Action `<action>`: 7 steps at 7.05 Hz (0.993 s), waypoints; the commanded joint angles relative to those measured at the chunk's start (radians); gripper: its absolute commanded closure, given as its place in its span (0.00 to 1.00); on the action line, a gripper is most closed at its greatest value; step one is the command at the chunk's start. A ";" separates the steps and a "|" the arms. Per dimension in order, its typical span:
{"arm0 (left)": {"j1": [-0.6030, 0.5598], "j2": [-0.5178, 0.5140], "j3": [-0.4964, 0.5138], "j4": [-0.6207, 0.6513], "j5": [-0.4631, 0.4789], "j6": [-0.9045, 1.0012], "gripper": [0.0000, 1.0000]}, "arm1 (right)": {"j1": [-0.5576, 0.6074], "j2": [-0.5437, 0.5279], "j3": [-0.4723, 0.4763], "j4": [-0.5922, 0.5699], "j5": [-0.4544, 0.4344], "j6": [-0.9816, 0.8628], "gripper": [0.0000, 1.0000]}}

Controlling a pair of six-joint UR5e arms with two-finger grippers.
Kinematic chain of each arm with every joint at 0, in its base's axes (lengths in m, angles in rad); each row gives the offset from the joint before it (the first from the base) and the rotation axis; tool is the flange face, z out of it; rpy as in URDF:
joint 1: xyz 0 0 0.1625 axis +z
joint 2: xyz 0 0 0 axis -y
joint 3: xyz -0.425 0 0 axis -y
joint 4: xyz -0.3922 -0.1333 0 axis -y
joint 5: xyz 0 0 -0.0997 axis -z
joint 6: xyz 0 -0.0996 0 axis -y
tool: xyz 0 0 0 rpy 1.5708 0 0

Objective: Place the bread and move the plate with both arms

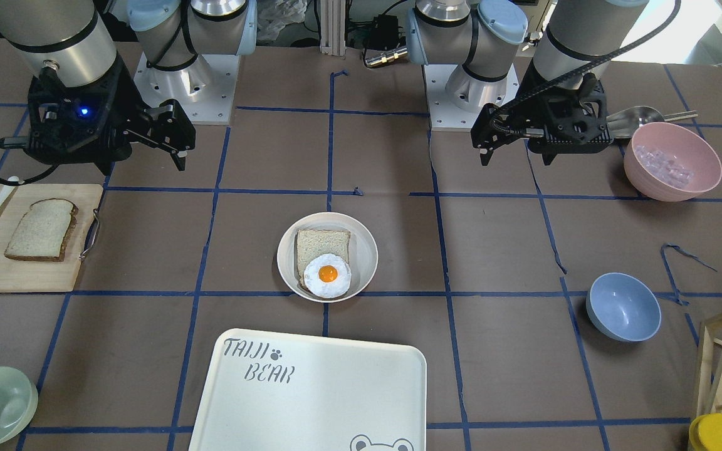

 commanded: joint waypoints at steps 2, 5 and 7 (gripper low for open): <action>0.000 0.002 -0.004 -0.002 0.001 0.000 0.00 | -0.001 0.000 0.006 -0.007 0.004 0.012 0.00; 0.000 0.002 -0.009 -0.006 0.001 0.000 0.00 | 0.004 -0.003 0.007 0.000 0.000 0.026 0.00; 0.000 0.002 -0.009 -0.006 0.001 0.000 0.00 | 0.004 -0.002 0.006 0.010 -0.009 0.026 0.00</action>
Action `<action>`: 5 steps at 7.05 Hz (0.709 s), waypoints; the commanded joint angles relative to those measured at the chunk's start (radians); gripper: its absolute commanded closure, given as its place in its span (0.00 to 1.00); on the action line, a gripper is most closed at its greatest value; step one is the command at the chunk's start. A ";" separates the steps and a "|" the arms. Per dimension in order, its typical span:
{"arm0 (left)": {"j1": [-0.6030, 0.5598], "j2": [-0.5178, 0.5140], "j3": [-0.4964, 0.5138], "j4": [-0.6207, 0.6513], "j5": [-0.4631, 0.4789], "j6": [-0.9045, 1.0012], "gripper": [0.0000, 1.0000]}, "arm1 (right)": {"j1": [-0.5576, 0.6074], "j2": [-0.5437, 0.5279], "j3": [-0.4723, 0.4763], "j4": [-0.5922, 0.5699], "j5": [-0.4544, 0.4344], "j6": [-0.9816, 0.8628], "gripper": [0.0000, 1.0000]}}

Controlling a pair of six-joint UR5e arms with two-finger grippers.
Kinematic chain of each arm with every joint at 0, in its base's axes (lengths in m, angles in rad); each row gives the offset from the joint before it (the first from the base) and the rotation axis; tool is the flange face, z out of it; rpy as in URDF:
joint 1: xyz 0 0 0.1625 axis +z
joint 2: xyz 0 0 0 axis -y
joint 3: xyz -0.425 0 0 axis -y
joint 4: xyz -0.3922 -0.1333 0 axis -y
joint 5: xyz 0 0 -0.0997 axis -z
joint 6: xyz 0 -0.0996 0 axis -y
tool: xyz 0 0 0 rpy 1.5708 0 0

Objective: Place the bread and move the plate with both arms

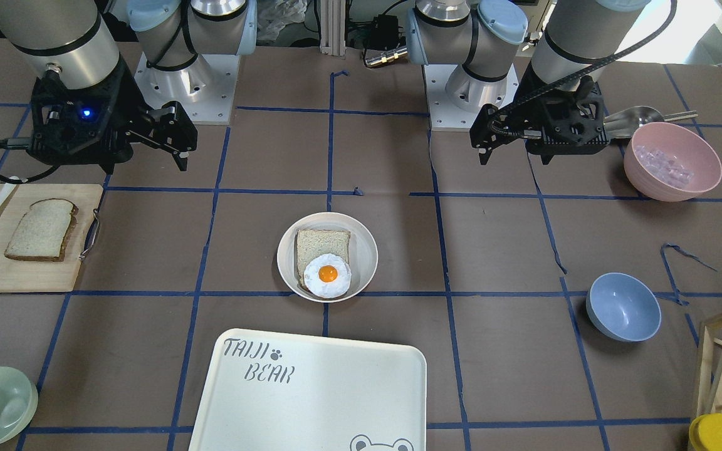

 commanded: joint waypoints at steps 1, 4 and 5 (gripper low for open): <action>0.000 -0.003 0.000 0.001 -0.002 0.002 0.00 | -0.002 -0.004 -0.002 0.004 -0.025 0.001 0.00; 0.000 -0.003 0.000 0.002 0.000 0.000 0.00 | 0.000 -0.004 0.000 0.004 -0.078 0.001 0.00; 0.000 -0.003 0.000 0.002 0.000 0.000 0.00 | 0.000 0.001 0.000 -0.011 -0.056 -0.013 0.00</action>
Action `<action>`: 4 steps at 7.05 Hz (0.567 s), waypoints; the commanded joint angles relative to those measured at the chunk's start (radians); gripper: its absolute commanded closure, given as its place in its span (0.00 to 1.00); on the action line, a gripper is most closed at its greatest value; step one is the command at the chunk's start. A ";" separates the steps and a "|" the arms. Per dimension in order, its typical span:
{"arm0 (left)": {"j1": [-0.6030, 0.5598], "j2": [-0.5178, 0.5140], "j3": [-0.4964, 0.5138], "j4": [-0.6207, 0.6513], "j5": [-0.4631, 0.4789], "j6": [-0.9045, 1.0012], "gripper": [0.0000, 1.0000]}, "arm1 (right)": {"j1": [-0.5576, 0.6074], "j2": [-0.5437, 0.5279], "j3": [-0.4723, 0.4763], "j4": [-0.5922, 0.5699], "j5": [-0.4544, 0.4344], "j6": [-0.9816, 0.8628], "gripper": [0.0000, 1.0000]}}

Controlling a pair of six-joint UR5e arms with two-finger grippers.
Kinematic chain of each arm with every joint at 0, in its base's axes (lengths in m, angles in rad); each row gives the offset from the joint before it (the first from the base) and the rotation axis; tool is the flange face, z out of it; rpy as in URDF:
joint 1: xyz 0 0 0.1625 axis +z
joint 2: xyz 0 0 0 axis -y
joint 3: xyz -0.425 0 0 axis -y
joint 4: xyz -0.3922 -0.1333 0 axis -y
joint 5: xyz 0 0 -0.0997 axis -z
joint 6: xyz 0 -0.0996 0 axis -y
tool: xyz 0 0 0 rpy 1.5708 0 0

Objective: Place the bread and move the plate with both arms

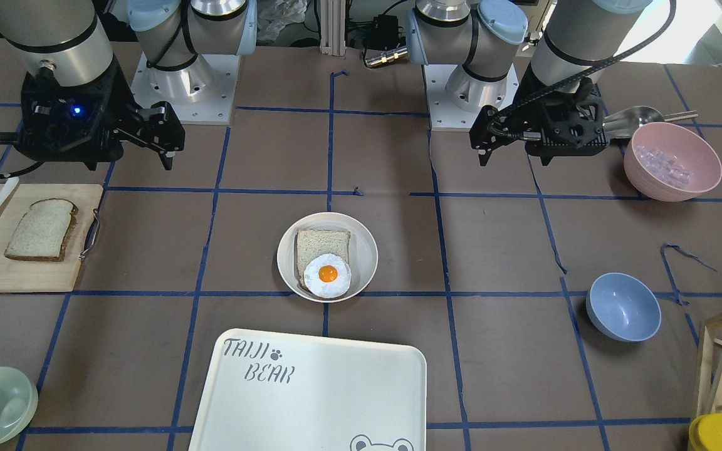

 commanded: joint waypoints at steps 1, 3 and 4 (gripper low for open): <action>0.000 0.000 0.000 0.000 0.000 0.001 0.00 | 0.000 0.004 -0.005 -0.012 0.015 -0.006 0.00; 0.002 0.000 0.003 0.003 0.000 0.000 0.00 | 0.009 0.002 -0.015 -0.020 0.022 -0.009 0.00; 0.002 0.000 0.002 0.003 0.000 0.001 0.00 | 0.007 0.007 -0.011 -0.047 0.076 0.003 0.00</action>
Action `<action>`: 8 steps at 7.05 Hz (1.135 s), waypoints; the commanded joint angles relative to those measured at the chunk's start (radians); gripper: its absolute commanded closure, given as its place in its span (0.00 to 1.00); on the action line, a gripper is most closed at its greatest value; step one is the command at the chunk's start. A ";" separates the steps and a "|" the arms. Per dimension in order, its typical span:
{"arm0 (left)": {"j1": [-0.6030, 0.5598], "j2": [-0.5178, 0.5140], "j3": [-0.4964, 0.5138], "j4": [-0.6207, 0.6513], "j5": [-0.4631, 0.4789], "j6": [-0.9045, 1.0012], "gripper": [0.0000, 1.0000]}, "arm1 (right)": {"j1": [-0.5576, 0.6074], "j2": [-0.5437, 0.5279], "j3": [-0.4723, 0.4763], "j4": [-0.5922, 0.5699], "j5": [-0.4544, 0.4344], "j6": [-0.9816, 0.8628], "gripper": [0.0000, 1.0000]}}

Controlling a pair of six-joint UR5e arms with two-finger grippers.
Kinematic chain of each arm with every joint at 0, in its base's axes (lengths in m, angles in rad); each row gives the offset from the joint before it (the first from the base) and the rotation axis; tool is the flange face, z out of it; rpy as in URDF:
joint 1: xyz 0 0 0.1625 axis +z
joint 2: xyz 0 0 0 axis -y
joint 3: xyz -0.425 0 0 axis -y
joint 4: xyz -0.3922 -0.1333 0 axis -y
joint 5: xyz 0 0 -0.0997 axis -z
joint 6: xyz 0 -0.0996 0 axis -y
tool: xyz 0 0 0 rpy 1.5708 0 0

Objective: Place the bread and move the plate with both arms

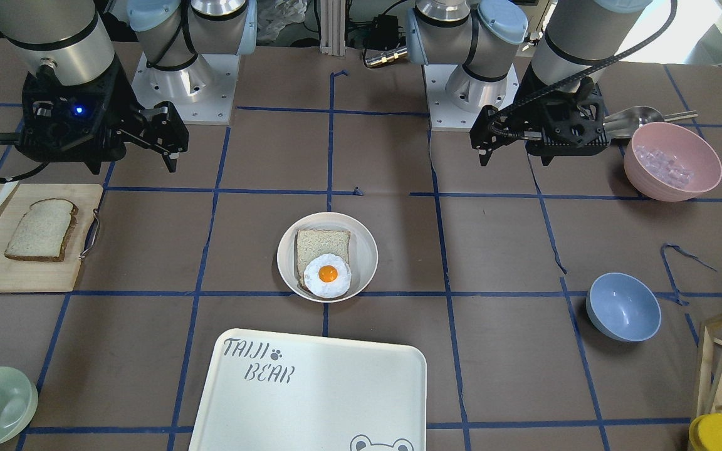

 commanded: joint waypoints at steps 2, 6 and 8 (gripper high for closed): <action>0.001 0.001 -0.001 -0.004 0.000 0.000 0.00 | 0.003 0.006 0.016 -0.036 0.041 0.087 0.00; 0.001 0.001 -0.001 -0.007 0.000 0.001 0.00 | 0.001 0.011 0.042 -0.042 0.039 0.083 0.00; 0.001 0.001 -0.001 -0.007 0.002 0.001 0.00 | 0.001 0.020 0.040 -0.096 0.039 0.075 0.00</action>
